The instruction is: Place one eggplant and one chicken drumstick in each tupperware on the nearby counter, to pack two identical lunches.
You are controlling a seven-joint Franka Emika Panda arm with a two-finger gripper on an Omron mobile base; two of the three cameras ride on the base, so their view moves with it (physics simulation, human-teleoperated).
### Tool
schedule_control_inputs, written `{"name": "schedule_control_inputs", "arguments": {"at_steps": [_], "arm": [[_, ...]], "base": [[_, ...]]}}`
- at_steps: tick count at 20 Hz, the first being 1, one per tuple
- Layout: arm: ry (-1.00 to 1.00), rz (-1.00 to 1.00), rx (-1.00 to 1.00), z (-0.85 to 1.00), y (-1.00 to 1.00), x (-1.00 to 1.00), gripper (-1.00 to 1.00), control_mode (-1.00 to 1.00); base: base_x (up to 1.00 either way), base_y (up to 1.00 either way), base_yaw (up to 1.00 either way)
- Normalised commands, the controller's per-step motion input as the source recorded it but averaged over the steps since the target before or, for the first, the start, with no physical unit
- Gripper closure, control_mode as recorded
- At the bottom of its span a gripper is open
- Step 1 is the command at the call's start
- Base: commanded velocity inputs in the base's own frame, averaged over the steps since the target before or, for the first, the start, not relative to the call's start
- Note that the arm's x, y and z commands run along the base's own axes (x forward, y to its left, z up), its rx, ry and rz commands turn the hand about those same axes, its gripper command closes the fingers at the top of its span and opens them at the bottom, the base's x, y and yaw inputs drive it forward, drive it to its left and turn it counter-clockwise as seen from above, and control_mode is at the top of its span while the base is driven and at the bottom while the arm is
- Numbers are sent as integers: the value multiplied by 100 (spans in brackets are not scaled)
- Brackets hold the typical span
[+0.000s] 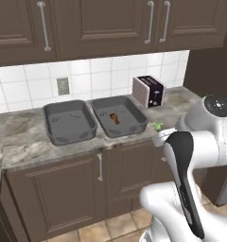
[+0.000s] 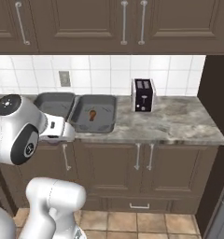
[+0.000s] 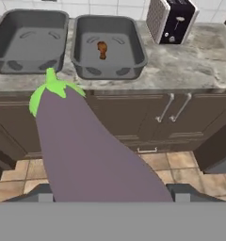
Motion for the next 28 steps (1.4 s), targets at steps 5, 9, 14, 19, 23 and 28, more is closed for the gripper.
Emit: {"name": "schedule_control_inputs", "arguments": {"at_steps": [5, 9, 14, 19, 23, 28], "arm": [[0, 0, 0, 0, 0, 0, 100, 100], [0, 0, 0, 0, 0, 0, 100, 100], [0, 0, 0, 0, 0, 0, 100, 100], [0, 0, 0, -12, 0, 0, 100, -100], [0, 0, 0, -59, 0, 11, 100, -100], [0, 0, 0, -60, -11, 37, 100, -100]], "base": [[92, -14, 0], [78, 0, 0], [30, 6, 2], [-5, 0, 0], [0, 0, 0], [0, 0, 0]]}}
